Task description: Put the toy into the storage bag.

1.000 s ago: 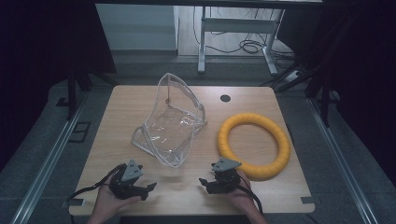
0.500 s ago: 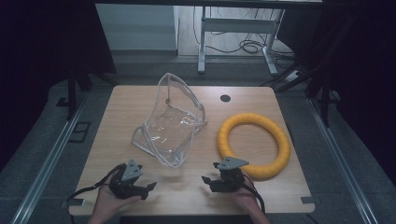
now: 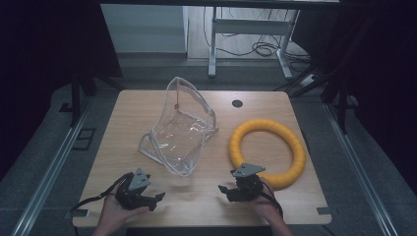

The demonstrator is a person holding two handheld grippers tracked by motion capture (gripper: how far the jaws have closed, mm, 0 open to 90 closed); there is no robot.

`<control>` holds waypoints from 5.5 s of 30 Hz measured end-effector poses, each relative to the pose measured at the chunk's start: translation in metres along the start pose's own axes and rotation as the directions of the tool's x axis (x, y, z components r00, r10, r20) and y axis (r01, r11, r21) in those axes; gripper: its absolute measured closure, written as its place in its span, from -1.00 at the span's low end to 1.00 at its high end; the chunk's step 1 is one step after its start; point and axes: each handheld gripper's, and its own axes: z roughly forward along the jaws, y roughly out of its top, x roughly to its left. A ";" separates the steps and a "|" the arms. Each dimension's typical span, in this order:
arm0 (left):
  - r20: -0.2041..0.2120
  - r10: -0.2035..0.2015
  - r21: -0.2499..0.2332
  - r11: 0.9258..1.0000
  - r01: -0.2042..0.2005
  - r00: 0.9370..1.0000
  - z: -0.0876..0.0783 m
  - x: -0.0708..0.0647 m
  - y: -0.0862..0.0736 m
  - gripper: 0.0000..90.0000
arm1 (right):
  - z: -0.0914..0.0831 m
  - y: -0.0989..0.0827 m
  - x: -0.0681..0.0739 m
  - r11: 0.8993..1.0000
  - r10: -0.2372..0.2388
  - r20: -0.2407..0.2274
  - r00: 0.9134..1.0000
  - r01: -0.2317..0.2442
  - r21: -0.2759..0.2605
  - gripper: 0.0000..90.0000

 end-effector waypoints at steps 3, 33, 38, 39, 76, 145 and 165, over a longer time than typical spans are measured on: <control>0.000 -0.002 0.002 1.000 0.002 1.000 0.000 -0.001 0.000 -0.56 | -0.007 0.005 -0.004 1.000 -0.007 0.000 1.000 0.007 0.005 -0.38; 0.008 0.006 0.010 1.000 -0.006 1.000 0.002 0.000 0.000 -0.56 | -0.028 0.050 -0.048 0.983 -0.054 0.000 0.999 0.053 0.174 -0.34; 0.009 0.008 0.013 1.000 -0.008 1.000 0.002 0.000 0.000 -0.56 | -0.026 0.050 -0.056 0.974 -0.048 0.003 0.999 0.046 0.220 -0.34; 0.009 0.008 0.014 1.000 -0.008 1.000 0.002 0.000 0.000 -0.56 | -0.026 0.049 -0.057 0.971 -0.050 0.002 0.999 0.048 0.234 -0.34; 0.006 0.012 0.017 1.000 -0.012 1.000 0.002 0.000 0.000 -0.56 | 0.019 0.022 -0.084 0.821 -0.053 -0.047 0.997 0.071 0.567 -0.20; -0.004 0.016 0.026 1.000 -0.016 1.000 0.005 0.000 0.000 -0.56 | -0.082 0.095 -0.068 0.988 -0.074 -0.056 0.996 0.081 0.130 0.13; -0.001 0.016 0.024 1.000 -0.016 1.000 0.007 0.000 0.000 -0.56 | -0.093 0.118 -0.059 0.995 -0.068 -0.097 0.993 0.061 -0.074 0.13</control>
